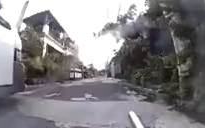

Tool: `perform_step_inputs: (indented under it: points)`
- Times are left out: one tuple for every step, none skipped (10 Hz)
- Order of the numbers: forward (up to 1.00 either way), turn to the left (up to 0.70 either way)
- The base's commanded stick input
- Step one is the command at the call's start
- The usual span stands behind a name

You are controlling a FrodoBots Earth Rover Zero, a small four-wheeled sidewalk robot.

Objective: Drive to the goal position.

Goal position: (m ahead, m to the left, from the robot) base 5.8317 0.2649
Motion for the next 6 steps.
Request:
perform_step_inputs:
  points:
    - [0.85, 0.0]
    - [0.85, 0.0]
    - [0.85, -0.2]
    - [0.85, -0.33]
    - [0.85, -0.33]
    - [0.85, -0.24]
